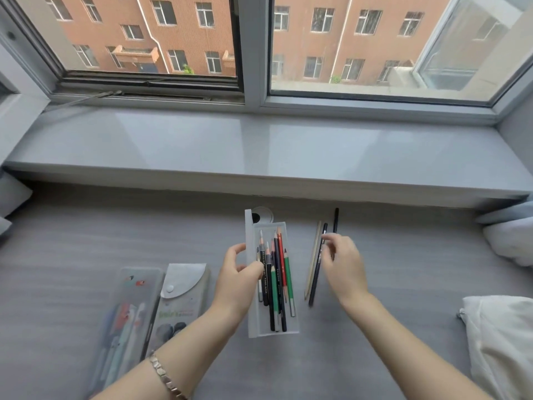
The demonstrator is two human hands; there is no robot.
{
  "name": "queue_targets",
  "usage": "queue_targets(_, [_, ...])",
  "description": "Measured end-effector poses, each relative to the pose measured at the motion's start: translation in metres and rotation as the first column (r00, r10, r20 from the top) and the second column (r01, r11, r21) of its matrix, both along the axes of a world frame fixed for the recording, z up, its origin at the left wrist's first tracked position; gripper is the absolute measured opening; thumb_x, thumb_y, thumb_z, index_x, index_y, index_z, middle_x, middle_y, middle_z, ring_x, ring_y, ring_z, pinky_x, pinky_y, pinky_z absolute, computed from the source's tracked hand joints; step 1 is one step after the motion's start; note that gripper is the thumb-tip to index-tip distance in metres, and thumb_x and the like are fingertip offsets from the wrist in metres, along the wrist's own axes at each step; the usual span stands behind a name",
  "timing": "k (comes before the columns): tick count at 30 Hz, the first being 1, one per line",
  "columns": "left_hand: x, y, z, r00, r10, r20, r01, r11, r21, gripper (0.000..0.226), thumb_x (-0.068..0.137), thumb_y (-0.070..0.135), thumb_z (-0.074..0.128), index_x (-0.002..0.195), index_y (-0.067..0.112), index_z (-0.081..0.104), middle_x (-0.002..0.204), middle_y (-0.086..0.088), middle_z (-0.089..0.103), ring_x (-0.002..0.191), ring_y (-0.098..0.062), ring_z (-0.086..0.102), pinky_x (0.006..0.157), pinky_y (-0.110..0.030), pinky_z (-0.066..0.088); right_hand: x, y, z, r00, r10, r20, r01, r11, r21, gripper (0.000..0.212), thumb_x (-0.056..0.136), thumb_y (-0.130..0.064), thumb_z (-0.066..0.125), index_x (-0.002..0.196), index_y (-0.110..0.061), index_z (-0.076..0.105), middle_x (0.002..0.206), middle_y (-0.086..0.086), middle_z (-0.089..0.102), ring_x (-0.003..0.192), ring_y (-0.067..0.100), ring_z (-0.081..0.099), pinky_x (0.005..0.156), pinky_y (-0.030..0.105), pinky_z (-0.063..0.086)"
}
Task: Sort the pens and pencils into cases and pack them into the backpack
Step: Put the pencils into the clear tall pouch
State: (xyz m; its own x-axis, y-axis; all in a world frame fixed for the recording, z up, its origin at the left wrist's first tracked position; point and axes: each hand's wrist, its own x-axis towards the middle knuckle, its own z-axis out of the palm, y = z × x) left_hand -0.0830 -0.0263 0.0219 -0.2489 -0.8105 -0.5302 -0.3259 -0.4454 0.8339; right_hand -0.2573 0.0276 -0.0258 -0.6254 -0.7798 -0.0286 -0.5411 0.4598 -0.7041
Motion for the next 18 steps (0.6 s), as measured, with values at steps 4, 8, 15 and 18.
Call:
queue_targets(4, [0.003,-0.001,-0.002,1.000,0.005,0.006,-0.005,1.000,0.001,0.040,0.083,0.009,0.049,0.118,0.028,0.043,0.089,0.001,0.061,0.082,-0.009,0.056,0.065,-0.023,0.038,-0.035,-0.018,-0.013,0.993,-0.111,0.035,0.094,0.944,0.317,0.036,0.091,-0.015,0.051,0.125,-0.006,0.045,0.120,0.019,0.051,0.108,0.034,0.052,0.090,0.035,0.041])
queue_targets(8, [0.007,0.000,-0.003,1.000,0.004,0.006,-0.004,1.000,-0.001,0.040,0.082,0.007,0.049,0.116,0.027,0.045,0.088,0.006,0.060,0.080,-0.003,0.054,0.062,-0.020,0.036,-0.036,-0.023,-0.019,0.998,-0.056,-0.024,0.061,0.913,0.403,0.042,0.086,-0.005,0.047,0.127,-0.006,0.040,0.120,0.022,0.051,0.105,0.039,0.053,0.084,0.039,0.043])
queue_targets(15, [0.015,0.001,-0.009,0.999,0.006,0.042,-0.005,1.000,-0.013,0.044,0.081,0.009,0.050,0.122,0.024,0.046,0.089,0.005,0.062,0.084,-0.007,0.056,0.067,-0.024,0.038,-0.040,-0.004,-0.004,0.988,-0.031,0.149,-0.013,0.959,0.284,0.036,0.084,-0.001,0.041,0.115,-0.004,0.060,0.108,0.019,0.061,0.090,0.031,0.064,0.080,0.028,0.048])
queue_targets(18, [0.013,0.001,-0.008,0.998,0.002,0.057,0.000,1.000,-0.026,0.042,0.081,0.010,0.051,0.121,0.024,0.046,0.086,0.005,0.063,0.083,-0.007,0.057,0.066,-0.025,0.039,-0.046,0.008,0.017,0.982,0.067,0.178,-0.095,0.984,0.154,0.038,0.083,0.005,0.047,0.119,-0.007,0.056,0.097,0.013,0.059,0.076,0.020,0.062,0.065,0.012,0.044])
